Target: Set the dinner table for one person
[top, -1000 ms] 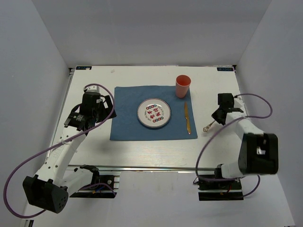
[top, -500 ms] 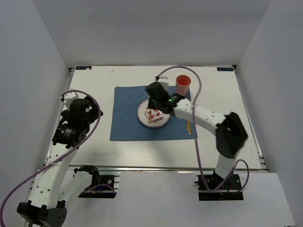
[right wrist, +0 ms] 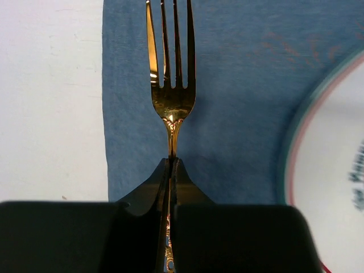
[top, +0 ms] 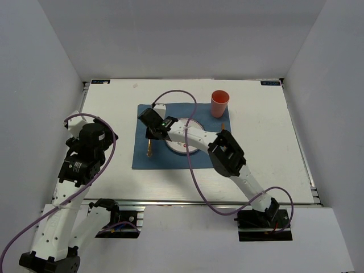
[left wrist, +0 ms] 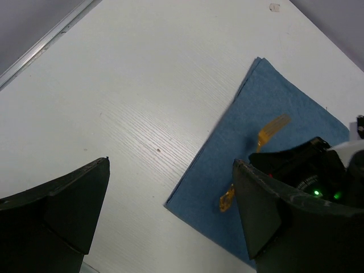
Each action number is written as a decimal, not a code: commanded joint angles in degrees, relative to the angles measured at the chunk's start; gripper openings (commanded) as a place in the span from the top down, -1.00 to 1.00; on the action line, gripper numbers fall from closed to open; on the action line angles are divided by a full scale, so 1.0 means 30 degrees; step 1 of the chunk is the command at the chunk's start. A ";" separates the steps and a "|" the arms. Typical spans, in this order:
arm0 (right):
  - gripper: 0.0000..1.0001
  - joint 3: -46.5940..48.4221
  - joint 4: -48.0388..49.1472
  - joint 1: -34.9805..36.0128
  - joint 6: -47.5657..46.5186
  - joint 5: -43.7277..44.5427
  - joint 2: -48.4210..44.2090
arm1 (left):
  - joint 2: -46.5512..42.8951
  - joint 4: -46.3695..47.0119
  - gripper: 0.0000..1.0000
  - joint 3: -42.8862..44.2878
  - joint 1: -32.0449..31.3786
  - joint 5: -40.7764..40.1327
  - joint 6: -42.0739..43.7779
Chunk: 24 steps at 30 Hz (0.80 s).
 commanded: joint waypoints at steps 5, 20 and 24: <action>1.00 0.2048 0.0065 0.0492 0.1569 -0.0923 0.1824 | 0.0050 0.0106 -0.96 0.0140 0.0125 -0.0102 0.0015; 1.00 0.2369 0.0330 0.0639 0.2126 -0.1452 0.2908 | 0.0167 0.0223 -0.96 0.0082 0.0125 0.0221 0.0162; 1.00 0.2340 0.0301 0.0552 0.2038 -0.1538 0.3024 | 0.0255 0.0311 -0.96 0.0024 0.0125 0.0425 0.0250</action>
